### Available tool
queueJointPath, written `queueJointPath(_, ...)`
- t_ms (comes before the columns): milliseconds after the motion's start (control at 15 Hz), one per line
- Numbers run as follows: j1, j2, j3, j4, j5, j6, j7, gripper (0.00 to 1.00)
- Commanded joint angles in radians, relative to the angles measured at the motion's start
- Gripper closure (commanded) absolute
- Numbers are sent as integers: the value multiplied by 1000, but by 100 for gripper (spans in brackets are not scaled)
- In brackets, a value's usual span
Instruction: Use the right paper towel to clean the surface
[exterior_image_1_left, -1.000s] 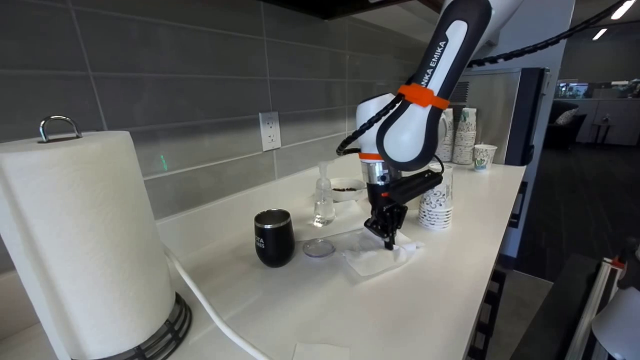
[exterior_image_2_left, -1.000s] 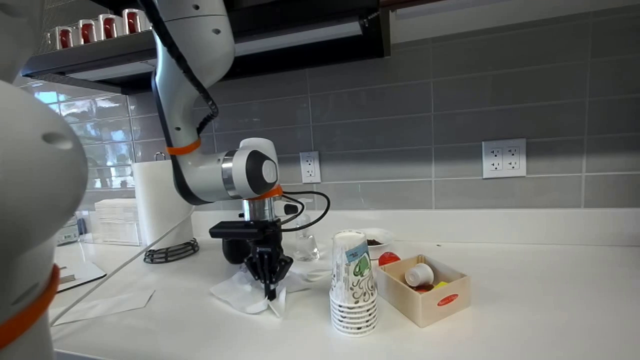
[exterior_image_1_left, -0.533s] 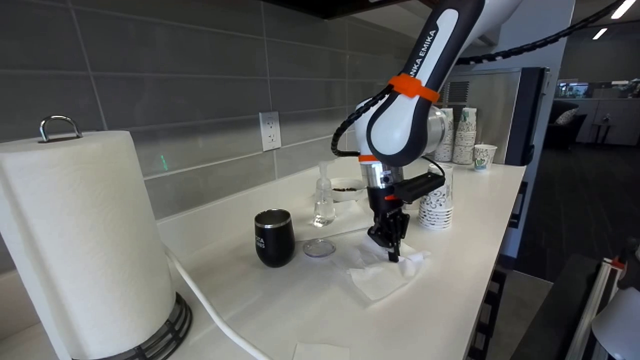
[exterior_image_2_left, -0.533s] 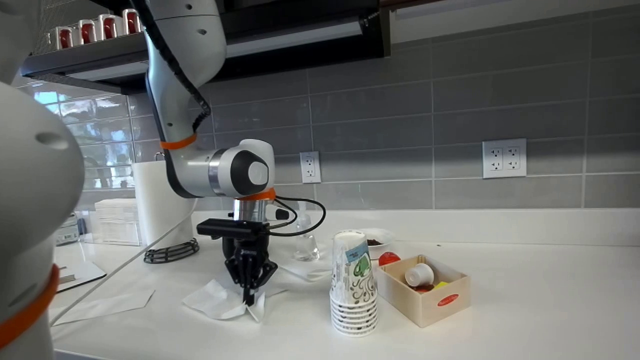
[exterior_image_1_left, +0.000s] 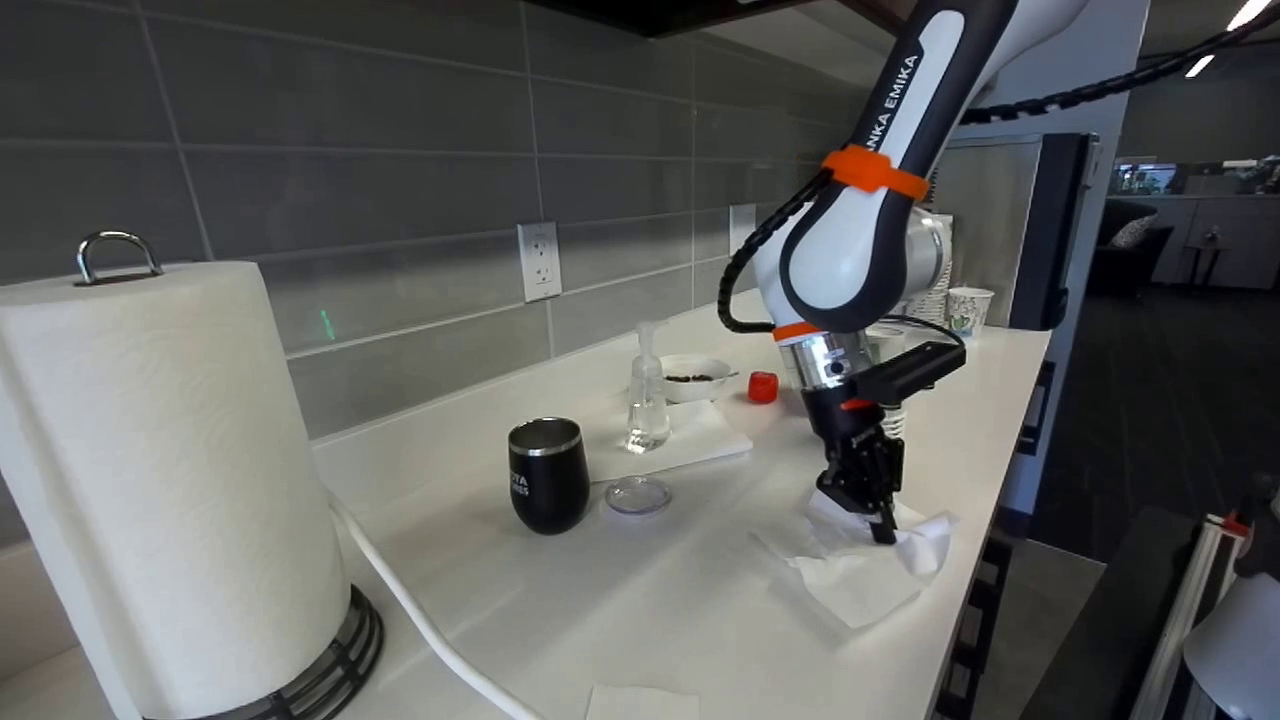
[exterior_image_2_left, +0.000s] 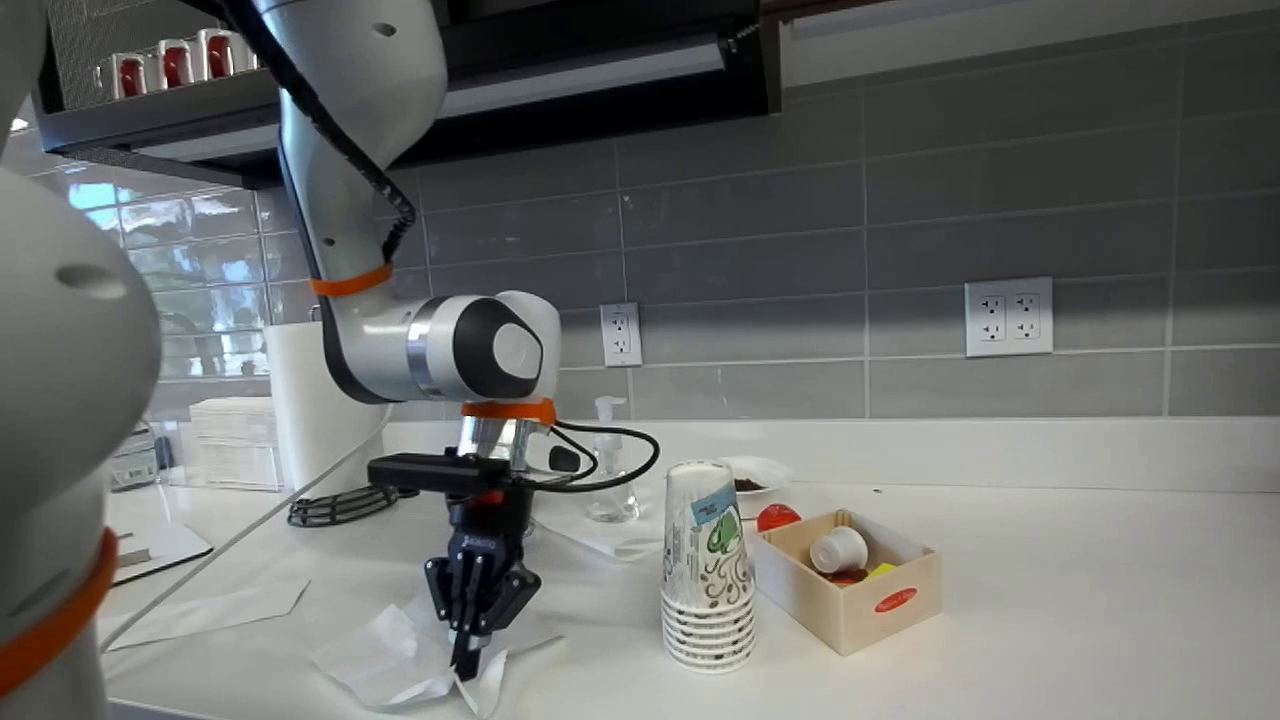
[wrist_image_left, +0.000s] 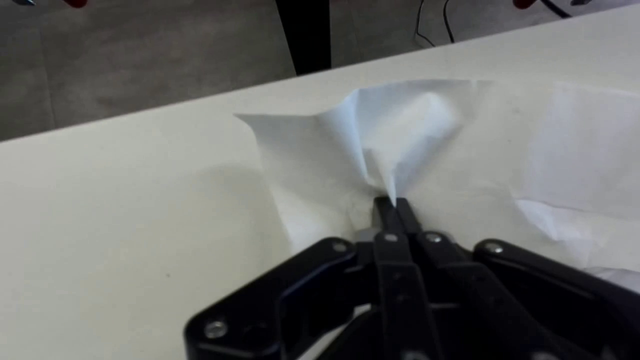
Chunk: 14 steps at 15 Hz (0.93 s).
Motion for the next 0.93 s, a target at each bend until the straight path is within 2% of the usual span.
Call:
queueJointPath(0,-32,-59,-51,-82,-59,78,59,100)
queueJointPath(267,-69,-68,-106,-95,-125,205,105,100)
queueJointPath(467,-87,-43,-122,-70,-121,313,95,100)
queueJointPath(733,-90,16,-92,-33,-19,455,29,100)
queueJointPath(867,-94,55,-49,-6,78,513,-23,100)
